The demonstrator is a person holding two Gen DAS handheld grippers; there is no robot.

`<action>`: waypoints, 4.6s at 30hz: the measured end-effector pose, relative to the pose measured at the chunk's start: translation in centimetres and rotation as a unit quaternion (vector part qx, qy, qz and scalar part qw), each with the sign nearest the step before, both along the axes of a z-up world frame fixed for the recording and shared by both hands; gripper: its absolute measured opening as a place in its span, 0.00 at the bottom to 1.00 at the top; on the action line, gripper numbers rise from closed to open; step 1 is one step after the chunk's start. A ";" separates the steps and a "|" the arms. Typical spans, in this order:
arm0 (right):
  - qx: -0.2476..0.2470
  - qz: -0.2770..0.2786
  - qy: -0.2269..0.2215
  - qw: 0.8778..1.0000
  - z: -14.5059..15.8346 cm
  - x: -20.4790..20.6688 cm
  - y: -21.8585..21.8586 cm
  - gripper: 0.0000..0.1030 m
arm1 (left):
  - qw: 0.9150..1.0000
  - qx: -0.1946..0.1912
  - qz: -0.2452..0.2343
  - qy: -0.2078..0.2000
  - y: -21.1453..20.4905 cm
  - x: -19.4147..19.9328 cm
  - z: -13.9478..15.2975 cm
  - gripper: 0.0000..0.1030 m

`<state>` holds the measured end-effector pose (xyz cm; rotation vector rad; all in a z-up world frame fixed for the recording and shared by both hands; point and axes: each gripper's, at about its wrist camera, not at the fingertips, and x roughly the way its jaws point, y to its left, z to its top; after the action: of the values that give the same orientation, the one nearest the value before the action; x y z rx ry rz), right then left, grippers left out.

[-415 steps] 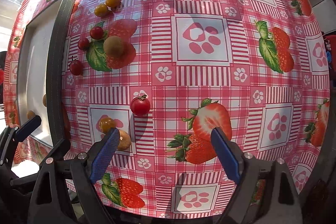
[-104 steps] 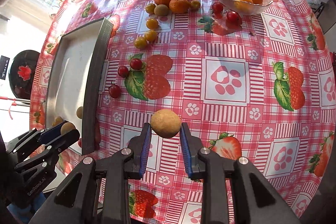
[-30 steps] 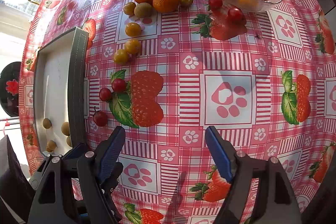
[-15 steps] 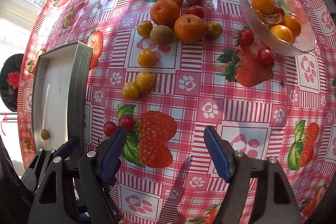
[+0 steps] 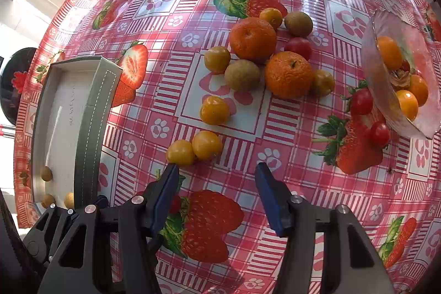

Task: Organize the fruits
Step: 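Move both tools back toward the fruits, left tool nearing a red cherry tomato, then close the left tool on a red cherry tomato while the right tool grasps a yellow cherry tomato, then carry the red and yellow cherry tomatoes over the white tray, then open both tools to drop the tomatoes into the tray, then move both open tools back toward the yellow cherry tomatoes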

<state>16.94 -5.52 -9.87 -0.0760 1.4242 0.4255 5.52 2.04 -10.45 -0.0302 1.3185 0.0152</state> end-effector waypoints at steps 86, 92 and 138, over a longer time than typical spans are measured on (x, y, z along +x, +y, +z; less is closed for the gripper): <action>0.029 -0.053 0.085 0.995 3.7 -7.0 15.7 0.22 | 0.999 -0.016 -0.009 0.044 20.4 0.5 3.8 0.22; 0.008 -0.060 0.096 0.994 1.9 -6.6 16.1 0.22 | 0.998 -0.010 -0.014 0.060 20.1 1.2 2.4 0.22; 0.033 -0.182 0.050 0.982 6.5 -4.3 0.0 0.77 | 0.996 -0.002 -0.093 -0.012 8.5 6.2 8.3 0.60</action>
<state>12.68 -5.55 -3.38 0.2595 1.4844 0.1747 11.73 10.52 -2.16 0.0886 1.2930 -0.1455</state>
